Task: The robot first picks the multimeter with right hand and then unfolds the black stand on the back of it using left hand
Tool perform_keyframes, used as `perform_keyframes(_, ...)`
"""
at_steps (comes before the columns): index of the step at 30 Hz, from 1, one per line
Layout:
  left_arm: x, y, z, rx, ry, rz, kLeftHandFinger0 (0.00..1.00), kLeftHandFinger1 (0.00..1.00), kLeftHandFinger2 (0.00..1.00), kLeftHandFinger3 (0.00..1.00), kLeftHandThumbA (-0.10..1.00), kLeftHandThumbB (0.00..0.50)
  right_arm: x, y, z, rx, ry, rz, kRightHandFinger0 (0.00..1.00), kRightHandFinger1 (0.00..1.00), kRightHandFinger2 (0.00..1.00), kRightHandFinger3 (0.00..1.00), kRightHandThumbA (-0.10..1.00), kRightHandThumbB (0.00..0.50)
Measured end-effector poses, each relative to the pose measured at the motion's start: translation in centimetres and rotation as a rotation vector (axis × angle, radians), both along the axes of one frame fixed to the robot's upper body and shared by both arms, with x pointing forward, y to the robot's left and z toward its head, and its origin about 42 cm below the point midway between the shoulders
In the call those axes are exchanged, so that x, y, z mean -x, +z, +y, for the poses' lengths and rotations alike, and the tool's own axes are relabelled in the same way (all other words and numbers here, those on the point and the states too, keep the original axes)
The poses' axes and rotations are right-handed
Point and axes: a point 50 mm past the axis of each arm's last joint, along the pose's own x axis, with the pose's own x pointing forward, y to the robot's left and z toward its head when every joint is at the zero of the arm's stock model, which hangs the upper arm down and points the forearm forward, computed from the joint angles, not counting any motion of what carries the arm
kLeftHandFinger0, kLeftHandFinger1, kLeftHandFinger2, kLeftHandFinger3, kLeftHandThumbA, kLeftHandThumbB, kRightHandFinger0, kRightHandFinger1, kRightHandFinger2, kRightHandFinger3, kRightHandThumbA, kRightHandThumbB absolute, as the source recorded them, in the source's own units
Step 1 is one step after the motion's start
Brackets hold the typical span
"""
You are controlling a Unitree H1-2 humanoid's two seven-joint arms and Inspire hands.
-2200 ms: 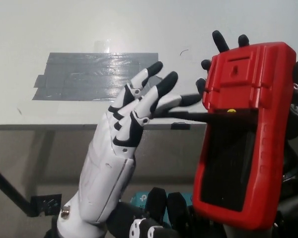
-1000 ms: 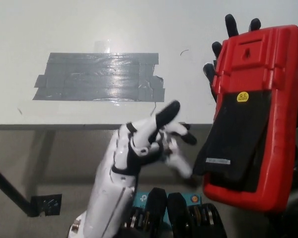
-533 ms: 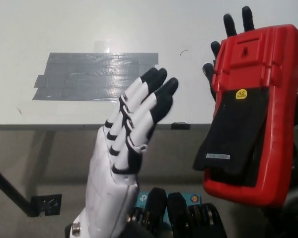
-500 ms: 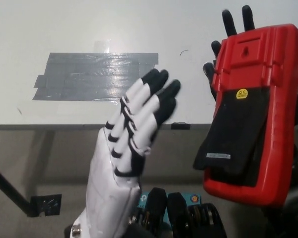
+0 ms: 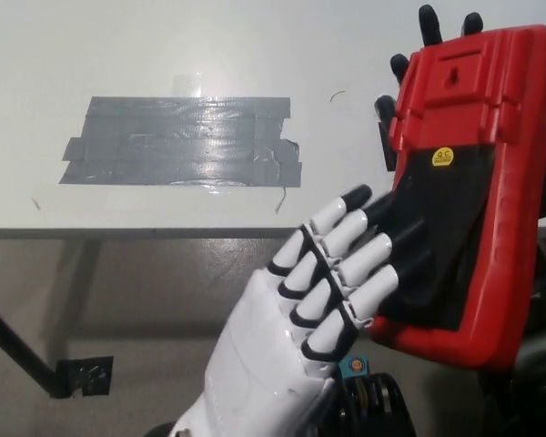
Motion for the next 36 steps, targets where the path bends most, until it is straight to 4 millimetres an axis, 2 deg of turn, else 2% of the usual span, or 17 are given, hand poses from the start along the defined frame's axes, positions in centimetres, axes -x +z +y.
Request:
perform_keyframes(1,0.0,-0.1,0.0,0.001,-0.001,0.002,1.00,1.00,1.00,1.00,1.00,0.498,0.0,0.0,0.0,0.000,0.000,0.001,0.00,0.00,0.19,0.25,-0.10,0.111)
perform_keyframes(2,0.1,-0.1,-0.1,0.003,-0.004,0.005,1.00,1.00,0.90,1.00,1.00,0.494,0.0,0.0,0.0,0.000,-0.001,0.003,0.00,0.00,0.36,0.31,-0.10,0.108)
perform_keyframes(4,0.2,-0.2,-0.1,0.014,-0.025,0.016,1.00,0.83,0.65,1.00,1.00,0.475,0.0,0.0,0.0,-0.005,0.003,0.007,0.00,0.04,0.54,0.39,-0.10,0.093)
perform_keyframes(6,0.3,-0.4,-0.3,0.030,-0.068,0.027,1.00,0.50,0.20,1.00,1.00,0.496,0.0,0.0,0.2,-0.022,0.021,0.013,0.00,0.15,0.75,0.55,-0.10,0.101)
perform_keyframes(8,0.3,-0.4,-0.3,0.046,-0.093,0.030,1.00,0.03,0.07,1.00,1.00,0.459,0.1,0.1,0.4,-0.040,0.036,0.020,0.00,0.25,0.83,0.65,-0.10,0.099)
perform_keyframes(9,0.3,-0.3,-0.2,0.059,-0.101,0.025,1.00,0.00,0.05,1.00,1.00,0.432,0.1,0.1,0.5,-0.045,0.040,0.024,0.00,0.25,0.81,0.62,-0.10,0.106)
perform_keyframes(14,0.1,0.4,-0.1,0.105,-0.150,-0.020,0.95,0.00,0.00,1.00,1.00,0.438,0.2,0.1,0.7,-0.061,0.051,0.033,0.00,0.25,0.81,0.65,-0.10,0.092)
perform_keyframes(19,0.4,0.5,-0.3,0.141,-0.167,-0.030,1.00,0.00,0.00,1.00,1.00,0.496,0.1,0.1,0.7,-0.074,0.055,0.041,0.00,0.36,0.87,0.85,-0.10,0.087)
perform_keyframes(21,0.5,0.4,-0.3,0.152,-0.158,-0.032,1.00,0.17,0.13,1.00,1.00,0.500,0.1,0.2,0.6,-0.081,0.055,0.042,0.00,0.34,0.84,0.86,-0.10,0.087)
perform_keyframes(23,0.5,0.4,-0.4,0.160,-0.147,-0.030,1.00,0.12,0.11,1.00,1.00,0.500,0.0,0.3,0.5,-0.089,0.051,0.045,0.00,0.31,0.79,0.98,-0.10,0.078)
perform_keyframes(26,0.4,0.5,-0.3,0.164,-0.134,-0.040,1.00,0.12,0.09,1.00,1.00,0.500,-0.5,0.6,0.0,-0.100,0.038,0.047,0.00,0.28,0.72,0.91,-0.10,0.082)
perform_keyframes(27,0.4,0.6,-0.1,0.166,-0.131,-0.041,1.00,0.04,0.02,1.00,0.93,0.500,-0.7,0.6,-0.2,-0.103,0.032,0.051,0.00,0.28,0.72,0.90,-0.10,0.108)
perform_keyframes(29,0.4,0.7,0.1,0.182,-0.138,-0.038,1.00,0.05,0.01,1.00,0.91,0.500,-1.4,0.7,-0.9,-0.109,0.012,0.067,0.00,0.26,0.75,1.00,-0.10,0.114)
perform_keyframes(32,0.5,0.8,0.2,0.196,-0.146,-0.036,1.00,0.00,0.00,1.00,0.75,0.500,-2.8,0.5,-2.1,-0.130,-0.025,0.115,0.00,0.27,0.72,1.00,-0.10,0.099)
perform_keyframes(34,0.6,0.7,0.3,0.213,-0.175,-0.019,1.00,0.00,0.00,1.00,0.82,0.500,-4.0,0.2,-2.8,-0.138,-0.049,0.154,0.00,0.30,0.69,1.00,-0.10,0.085)
perform_keyframes(35,0.7,0.7,0.5,0.219,-0.190,-0.012,0.65,0.00,0.00,1.00,0.77,0.500,-4.7,0.0,-3.3,-0.138,-0.064,0.176,0.00,0.33,0.71,1.00,-0.10,0.097)
perform_keyframes(36,0.7,0.6,0.7,0.222,-0.198,-0.004,0.52,0.00,0.00,1.00,0.74,0.500,-5.6,-0.2,-3.8,-0.139,-0.078,0.199,0.00,0.34,0.71,1.00,-0.10,0.095)
